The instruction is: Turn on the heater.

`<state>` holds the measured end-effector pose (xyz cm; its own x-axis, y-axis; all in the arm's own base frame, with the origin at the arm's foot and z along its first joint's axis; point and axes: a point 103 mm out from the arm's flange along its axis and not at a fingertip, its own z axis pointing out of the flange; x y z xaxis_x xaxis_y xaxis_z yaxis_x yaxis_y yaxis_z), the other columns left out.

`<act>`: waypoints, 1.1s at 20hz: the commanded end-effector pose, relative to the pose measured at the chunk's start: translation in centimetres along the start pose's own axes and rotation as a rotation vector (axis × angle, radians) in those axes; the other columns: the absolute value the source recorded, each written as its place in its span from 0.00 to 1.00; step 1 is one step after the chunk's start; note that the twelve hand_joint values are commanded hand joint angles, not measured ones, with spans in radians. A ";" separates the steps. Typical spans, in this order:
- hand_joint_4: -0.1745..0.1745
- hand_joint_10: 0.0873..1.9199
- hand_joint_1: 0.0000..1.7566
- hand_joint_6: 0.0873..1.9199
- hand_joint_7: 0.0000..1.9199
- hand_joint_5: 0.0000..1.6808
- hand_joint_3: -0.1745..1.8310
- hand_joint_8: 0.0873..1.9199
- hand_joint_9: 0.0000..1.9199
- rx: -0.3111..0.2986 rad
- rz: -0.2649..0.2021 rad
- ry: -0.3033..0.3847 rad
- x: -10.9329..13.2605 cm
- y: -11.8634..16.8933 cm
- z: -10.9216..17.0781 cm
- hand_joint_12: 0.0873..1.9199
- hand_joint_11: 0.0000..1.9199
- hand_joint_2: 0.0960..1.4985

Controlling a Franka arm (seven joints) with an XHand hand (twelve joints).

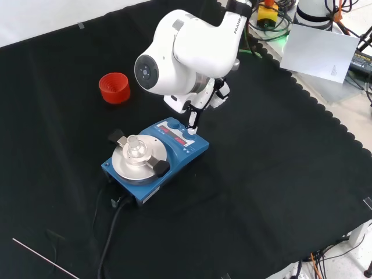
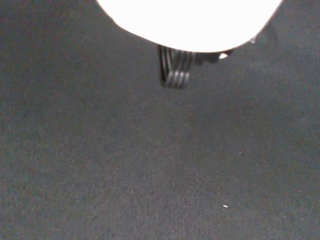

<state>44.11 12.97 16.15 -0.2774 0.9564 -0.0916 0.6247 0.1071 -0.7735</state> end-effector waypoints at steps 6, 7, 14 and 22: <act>0.49 0.92 0.90 0.01 0.96 0.27 0.79 0.94 1.00 0.013 0.004 0.008 -1.6 0.1 1.0 1.00 1.00 0.28; 0.49 0.92 0.90 0.01 0.96 0.27 0.79 0.94 1.00 0.015 0.005 0.007 -1.7 0.2 1.0 1.00 1.00 0.28; 0.49 0.92 0.90 0.01 0.96 0.27 0.79 0.94 1.00 0.018 0.012 0.001 -1.2 0.3 1.0 1.00 1.00 0.28; 0.49 0.92 0.90 0.01 0.96 0.28 0.79 0.93 1.00 0.015 0.009 -0.003 -1.1 0.2 0.8 1.00 1.00 0.28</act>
<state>44.01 11.69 15.56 -0.2755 0.9557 -0.1039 0.6162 0.0926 -0.7822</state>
